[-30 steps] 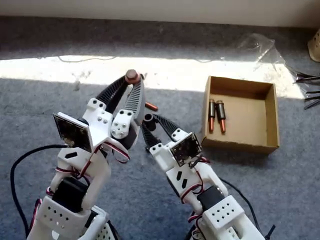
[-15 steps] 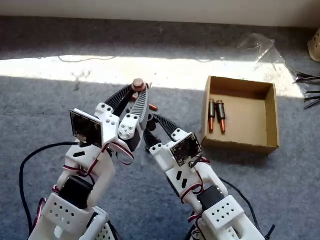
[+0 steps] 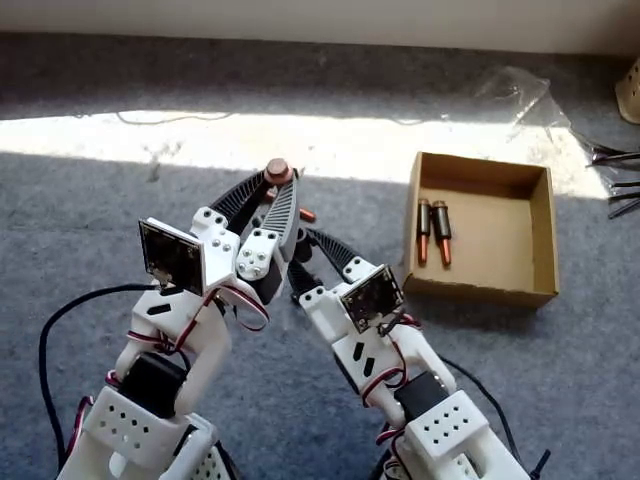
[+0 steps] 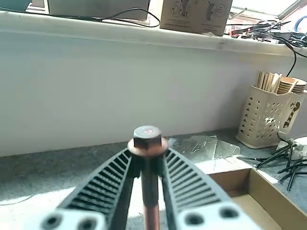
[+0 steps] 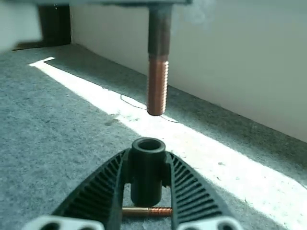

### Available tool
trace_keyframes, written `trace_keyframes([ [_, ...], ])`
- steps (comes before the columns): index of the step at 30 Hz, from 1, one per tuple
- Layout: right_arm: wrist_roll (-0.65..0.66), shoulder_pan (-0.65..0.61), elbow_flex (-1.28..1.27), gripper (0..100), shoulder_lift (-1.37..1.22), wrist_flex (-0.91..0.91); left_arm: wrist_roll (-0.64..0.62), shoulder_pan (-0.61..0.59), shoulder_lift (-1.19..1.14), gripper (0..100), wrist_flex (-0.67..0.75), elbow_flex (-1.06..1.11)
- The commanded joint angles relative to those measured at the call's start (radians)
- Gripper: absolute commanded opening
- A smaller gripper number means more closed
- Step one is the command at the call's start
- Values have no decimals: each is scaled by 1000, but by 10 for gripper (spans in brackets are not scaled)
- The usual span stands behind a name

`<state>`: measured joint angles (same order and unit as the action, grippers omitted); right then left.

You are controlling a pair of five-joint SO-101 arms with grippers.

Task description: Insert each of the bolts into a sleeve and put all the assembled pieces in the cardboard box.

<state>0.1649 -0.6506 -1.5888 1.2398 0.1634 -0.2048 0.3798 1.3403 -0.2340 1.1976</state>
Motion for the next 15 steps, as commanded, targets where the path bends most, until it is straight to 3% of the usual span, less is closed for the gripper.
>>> trace_keyframes([
  [1, 15, -1, 12, 5, 19, 30, -71, 15, 1, 6, 23, -16],
  [15, 15, -1, 10, 5, 19, 30, -78, -31, -8, 7, -9, -71],
])
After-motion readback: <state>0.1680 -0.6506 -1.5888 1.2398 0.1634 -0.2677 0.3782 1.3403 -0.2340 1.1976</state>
